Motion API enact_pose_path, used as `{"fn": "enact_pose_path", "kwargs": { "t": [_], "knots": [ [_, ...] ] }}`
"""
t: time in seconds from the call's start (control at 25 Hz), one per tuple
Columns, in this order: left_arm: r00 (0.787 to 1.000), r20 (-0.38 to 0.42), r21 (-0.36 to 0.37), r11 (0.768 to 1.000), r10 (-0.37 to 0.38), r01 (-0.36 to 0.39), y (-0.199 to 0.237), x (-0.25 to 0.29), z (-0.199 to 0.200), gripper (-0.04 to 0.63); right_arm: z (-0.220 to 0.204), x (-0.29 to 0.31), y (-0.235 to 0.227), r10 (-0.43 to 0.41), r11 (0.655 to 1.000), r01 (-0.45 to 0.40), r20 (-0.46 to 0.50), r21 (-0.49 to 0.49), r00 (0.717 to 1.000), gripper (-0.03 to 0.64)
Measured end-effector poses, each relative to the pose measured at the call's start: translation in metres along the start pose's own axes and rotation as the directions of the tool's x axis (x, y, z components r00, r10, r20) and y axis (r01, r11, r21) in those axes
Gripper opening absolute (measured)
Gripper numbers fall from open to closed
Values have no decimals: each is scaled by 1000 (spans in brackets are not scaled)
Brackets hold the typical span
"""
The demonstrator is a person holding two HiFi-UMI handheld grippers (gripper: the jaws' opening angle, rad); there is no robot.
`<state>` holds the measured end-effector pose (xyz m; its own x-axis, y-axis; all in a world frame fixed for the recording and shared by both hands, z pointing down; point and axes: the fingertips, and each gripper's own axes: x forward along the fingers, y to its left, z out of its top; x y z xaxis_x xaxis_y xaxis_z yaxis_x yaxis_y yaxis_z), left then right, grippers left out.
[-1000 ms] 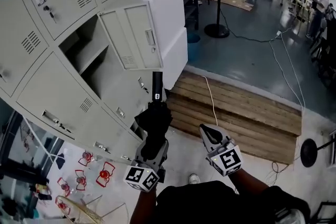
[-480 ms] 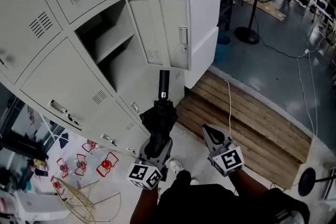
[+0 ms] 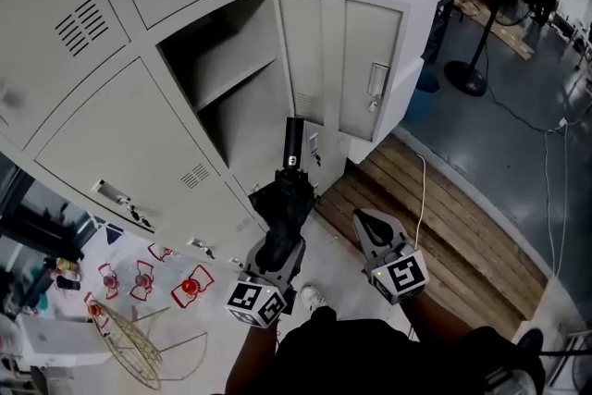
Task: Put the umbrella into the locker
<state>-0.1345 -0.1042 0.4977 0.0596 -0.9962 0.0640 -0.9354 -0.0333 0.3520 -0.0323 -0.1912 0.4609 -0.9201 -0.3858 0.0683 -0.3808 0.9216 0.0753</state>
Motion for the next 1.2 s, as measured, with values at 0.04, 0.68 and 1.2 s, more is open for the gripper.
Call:
{"fn": "enact_pose_path", "kwargs": {
  "t": [0.04, 0.68, 1.2],
  "knots": [
    [1000, 0, -3, 1000, 4, -4, 6, 3, 1, 212, 2, 10, 3, 19, 1000, -19, -2, -14, 1000, -2],
    [987, -32, -29, 986, 160, -161, 90, 29, 6, 213, 28, 103, 7, 110, 992, -109, 20, -65, 994, -2],
    [901, -114, 4, 907, 419, -422, 147, 65, 6, 212, 21, 159, -29, 253, 966, -249, 53, -71, 966, -2]
  ]
}}
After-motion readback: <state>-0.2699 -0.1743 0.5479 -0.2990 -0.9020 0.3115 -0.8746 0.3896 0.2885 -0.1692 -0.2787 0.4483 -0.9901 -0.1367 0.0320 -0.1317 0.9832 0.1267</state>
